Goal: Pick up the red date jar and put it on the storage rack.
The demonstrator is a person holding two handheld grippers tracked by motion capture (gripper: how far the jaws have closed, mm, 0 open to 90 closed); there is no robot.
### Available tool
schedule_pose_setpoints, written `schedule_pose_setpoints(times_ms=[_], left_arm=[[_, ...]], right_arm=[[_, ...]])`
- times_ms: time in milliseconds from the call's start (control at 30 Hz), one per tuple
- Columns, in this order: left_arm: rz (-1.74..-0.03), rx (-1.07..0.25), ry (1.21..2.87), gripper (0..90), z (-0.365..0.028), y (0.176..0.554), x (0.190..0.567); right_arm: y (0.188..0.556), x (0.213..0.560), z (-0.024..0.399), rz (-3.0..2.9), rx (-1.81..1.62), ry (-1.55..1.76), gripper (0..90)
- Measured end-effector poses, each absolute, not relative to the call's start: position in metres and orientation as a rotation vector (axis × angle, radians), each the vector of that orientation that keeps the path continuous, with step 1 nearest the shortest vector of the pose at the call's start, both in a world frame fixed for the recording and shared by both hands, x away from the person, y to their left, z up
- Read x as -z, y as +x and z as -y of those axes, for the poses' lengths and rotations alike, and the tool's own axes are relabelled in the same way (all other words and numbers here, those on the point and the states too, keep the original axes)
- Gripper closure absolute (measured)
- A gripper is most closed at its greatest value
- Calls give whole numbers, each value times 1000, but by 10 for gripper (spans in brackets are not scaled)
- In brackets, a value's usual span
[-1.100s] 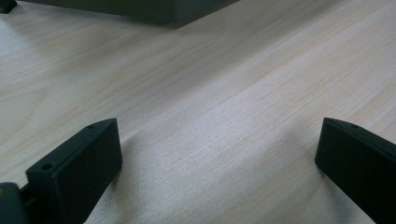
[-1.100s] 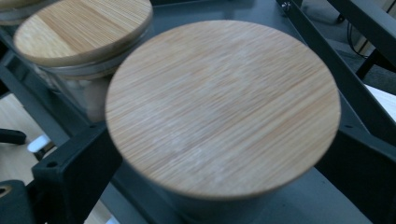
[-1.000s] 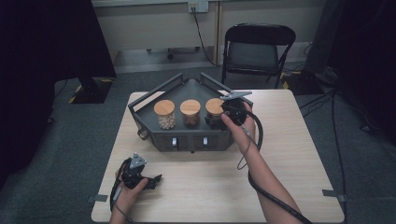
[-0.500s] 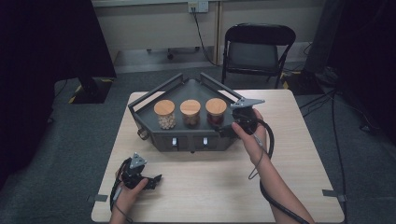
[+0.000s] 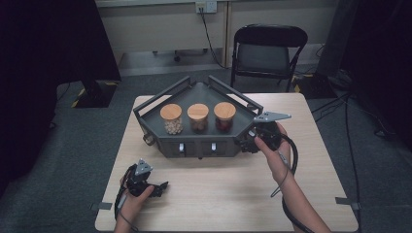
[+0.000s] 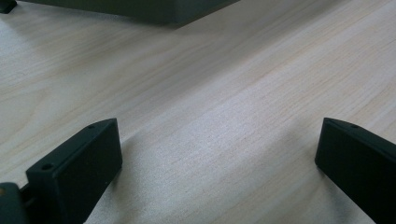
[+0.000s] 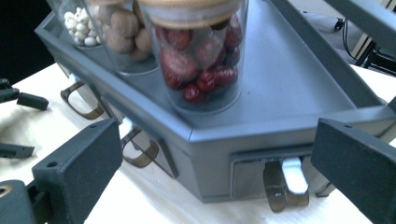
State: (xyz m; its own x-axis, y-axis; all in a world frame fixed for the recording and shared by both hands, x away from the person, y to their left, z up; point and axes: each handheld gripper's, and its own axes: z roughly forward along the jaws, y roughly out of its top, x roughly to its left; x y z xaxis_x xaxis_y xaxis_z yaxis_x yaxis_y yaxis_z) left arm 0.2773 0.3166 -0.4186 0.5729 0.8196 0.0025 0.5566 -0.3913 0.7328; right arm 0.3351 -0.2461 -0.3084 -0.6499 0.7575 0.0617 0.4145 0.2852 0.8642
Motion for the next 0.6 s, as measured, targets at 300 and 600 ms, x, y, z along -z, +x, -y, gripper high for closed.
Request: schedule_pose_setpoints(times_ms=[300, 600], left_arm=[[-1094, -480, 2102, 1, -317, 277, 419], [-1094, -481, 2102, 1, -317, 277, 419]], right_arm=[[324, 329, 254, -2209, -1335, 1046, 14], [313, 355, 261, -2217, -1344, 1046, 12]])
